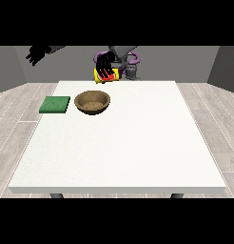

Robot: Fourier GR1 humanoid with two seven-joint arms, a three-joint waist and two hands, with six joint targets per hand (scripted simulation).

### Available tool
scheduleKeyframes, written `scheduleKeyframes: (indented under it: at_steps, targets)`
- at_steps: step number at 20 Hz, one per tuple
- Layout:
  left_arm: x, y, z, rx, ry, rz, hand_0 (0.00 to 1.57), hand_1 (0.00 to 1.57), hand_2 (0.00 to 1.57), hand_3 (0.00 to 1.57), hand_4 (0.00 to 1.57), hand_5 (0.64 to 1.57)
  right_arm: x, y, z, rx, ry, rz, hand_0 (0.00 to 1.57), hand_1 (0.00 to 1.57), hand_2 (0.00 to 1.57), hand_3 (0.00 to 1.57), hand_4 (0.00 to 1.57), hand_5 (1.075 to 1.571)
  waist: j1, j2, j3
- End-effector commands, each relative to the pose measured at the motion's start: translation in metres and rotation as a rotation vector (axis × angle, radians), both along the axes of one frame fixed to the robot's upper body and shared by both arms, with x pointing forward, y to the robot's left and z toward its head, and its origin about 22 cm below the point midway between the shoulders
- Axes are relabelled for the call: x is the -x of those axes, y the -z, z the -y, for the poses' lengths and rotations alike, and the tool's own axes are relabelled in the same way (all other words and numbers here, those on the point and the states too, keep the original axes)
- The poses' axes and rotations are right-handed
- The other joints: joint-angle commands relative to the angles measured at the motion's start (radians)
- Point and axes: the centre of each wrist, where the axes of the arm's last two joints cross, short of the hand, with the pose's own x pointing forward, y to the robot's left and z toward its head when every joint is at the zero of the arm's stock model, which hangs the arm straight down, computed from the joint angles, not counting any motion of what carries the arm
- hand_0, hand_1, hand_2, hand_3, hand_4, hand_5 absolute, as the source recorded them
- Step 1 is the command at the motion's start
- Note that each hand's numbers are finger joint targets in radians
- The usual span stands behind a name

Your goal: Pick the cup and pour the ball into the bowl, then pick the bowl and place it on the pad

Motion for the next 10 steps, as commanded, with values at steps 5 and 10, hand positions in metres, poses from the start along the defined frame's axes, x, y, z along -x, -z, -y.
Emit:
scheduleKeyframes:
  at_steps: [5,10]
  targets:
    - [0.027,-0.001,0.02,-0.132,0.03,-0.039,0.0,0.0,1.06,1.54,1.11,1.571,-0.004,0.012,-0.02,0.007,-0.003,0.001,0.0,0.0,0.0,0.27,0.69,1.548,0.008,-0.004,-0.0009]
    - [-0.004,-0.045,-0.018,0.261,0.031,0.071,0.75,0.75,1.57,1.54,1.11,1.556,0.009,0.002,0.019,0.006,0.114,-0.005,0.0,0.0,0.0,0.17,0.71,1.55,0.108,-0.008,-0.0021]
